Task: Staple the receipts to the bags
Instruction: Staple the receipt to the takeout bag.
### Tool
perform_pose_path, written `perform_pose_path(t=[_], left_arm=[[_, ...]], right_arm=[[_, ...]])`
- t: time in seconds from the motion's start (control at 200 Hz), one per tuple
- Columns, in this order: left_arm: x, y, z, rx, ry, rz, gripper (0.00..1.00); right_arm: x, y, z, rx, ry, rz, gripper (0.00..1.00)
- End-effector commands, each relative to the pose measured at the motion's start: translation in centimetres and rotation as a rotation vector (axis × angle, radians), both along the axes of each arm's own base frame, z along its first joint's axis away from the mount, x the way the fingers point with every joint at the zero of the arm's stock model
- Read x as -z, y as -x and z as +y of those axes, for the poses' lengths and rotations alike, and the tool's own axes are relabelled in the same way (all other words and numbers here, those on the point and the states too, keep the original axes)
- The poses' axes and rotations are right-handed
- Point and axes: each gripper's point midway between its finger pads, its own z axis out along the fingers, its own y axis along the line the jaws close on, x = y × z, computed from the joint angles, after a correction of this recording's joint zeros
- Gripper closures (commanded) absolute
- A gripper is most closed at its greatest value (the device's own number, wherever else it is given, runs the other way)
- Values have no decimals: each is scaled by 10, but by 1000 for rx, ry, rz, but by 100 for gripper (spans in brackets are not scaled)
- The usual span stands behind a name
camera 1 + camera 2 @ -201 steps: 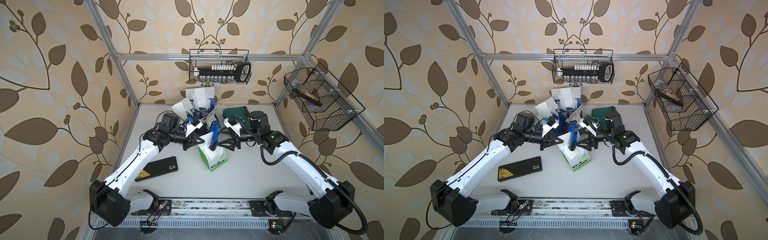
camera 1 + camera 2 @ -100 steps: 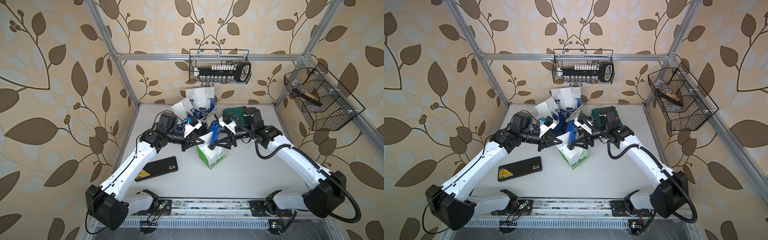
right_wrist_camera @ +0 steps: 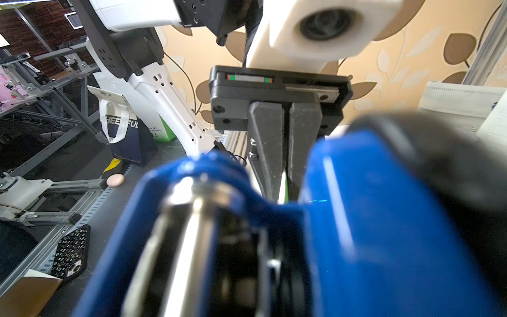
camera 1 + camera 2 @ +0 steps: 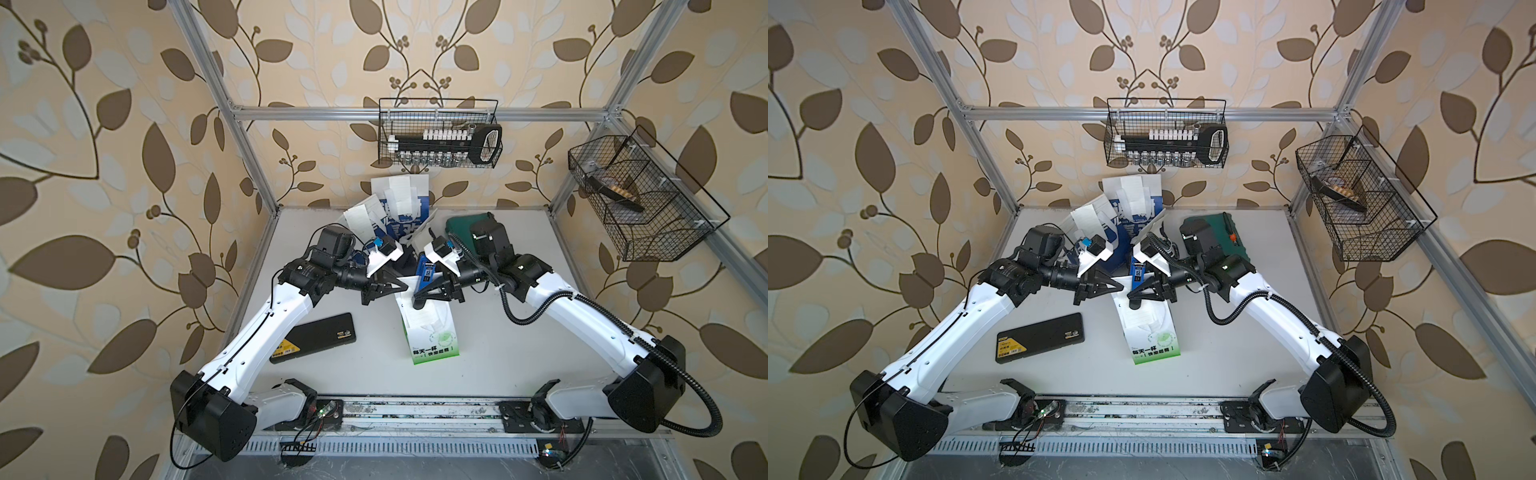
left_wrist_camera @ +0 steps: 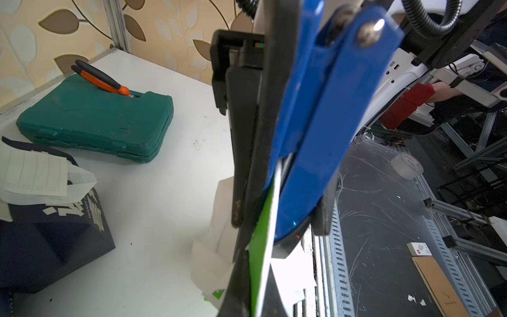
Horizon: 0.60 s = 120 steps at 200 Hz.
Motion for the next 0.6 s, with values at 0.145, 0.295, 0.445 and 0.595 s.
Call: perform_pose_path(t=[0.145,0.295,0.445,0.595], left_arm=[[-37,-34,-7,-113,66,-291,100],[-37,-40,-11,-146,82,-330,100],[-33,-40,-12,-148,76,-318,100],[-28,-47,-7,-199,43,-337,100]], right_arm=[[-16,-39,3,250,-28,-79,26],[-17,-82,-11,522,7,-179,23],[-17,-102,-25,657,28,-234,34],[-22,-99,-31,655,-5,-206,41]])
